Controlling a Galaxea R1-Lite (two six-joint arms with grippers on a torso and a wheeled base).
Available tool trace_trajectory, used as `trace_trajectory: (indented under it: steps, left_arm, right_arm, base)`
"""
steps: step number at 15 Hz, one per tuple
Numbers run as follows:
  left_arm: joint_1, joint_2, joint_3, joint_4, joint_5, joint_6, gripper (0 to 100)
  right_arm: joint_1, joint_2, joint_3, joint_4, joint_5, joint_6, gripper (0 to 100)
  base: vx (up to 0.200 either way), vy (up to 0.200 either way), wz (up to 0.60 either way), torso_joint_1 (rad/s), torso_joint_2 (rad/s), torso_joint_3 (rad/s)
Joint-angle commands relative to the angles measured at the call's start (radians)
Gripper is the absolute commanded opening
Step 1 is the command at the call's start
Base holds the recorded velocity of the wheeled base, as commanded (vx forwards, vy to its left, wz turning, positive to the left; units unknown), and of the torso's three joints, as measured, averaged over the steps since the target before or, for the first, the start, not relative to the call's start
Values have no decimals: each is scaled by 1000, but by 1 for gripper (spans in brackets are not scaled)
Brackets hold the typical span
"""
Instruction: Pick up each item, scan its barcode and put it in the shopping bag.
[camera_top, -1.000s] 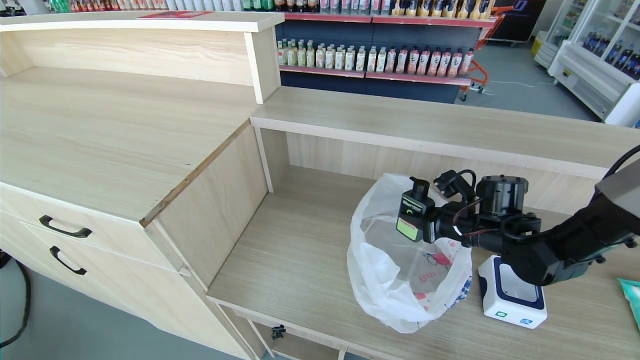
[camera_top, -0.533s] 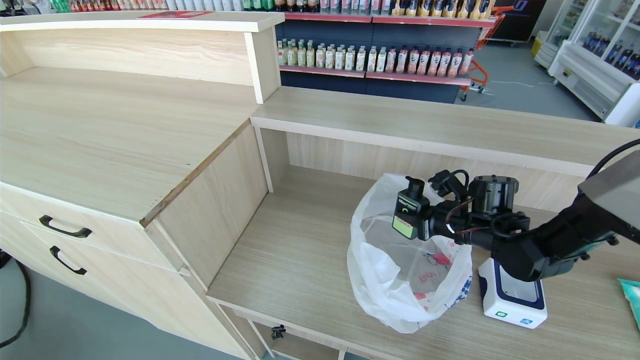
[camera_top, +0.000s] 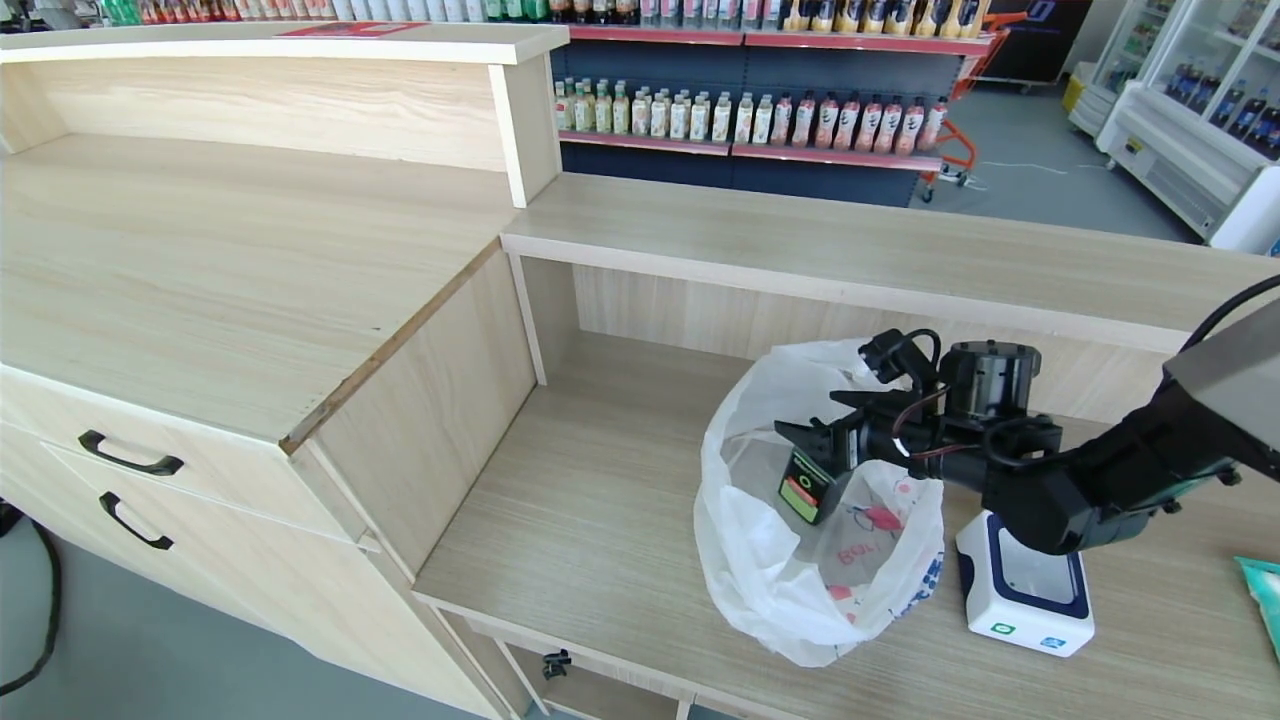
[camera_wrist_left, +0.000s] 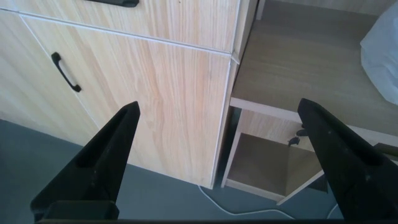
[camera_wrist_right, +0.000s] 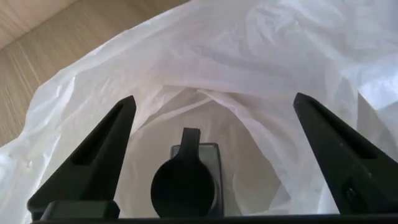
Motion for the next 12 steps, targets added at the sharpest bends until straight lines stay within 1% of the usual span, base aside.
trace_trajectory:
  steps: [1,3,4,5,6,7,8,9,10,12]
  left_arm:
    - [0,2,0,-1,1,0,100]
    - [0,2,0,1,1,0,100]
    - [0,2,0,-1,1,0,100]
    - [0,2,0,-1,1,0,100]
    - [0,2,0,-1,1,0,100]
    - [0,2,0,-1,1,0,100]
    - [0,2,0,-1,1,0,100]
    - [0,2,0,-1,1,0,100]
    - [0,2,0,-1,1,0,100]
    - [0,2,0,-1,1,0,100]
  right_arm:
    - [0,-152,17,28,-7,-6,100]
    - [0,-327,41,123,-34,-16,100]
    - [0,-511,77,285,-110,-50,100]
    - [-11,-644,83,447,-145,-75,100]
    - [-46,-778,89,628,-151,-98,100]
    - [-100,-888,78,820,-140,-133,100]
    - [-166,-973,35,1010,-83,-185,100]
    - [-218,-1014,-11,1133,-1,-231,100]
    - [-256,-1037,-41,1183,35,-243,100]
    - [-284,-1062,-46,1188,42,-243,100]
  base:
    - [0,0,0,0,0,0]
    - [0,0,0,0,0,0]
    - [0,0,0,0,0,0]
    - [0,0,0,0,0,0]
    - [0,0,-600,12,-7,2]
    - [0,0,-600,7,12,7]
    - [0,0,-600,-95,178,159]
    - [0,0,-600,-134,339,232]
    - [0,0,-600,-110,369,232]
    - [0,0,-600,-122,398,261]
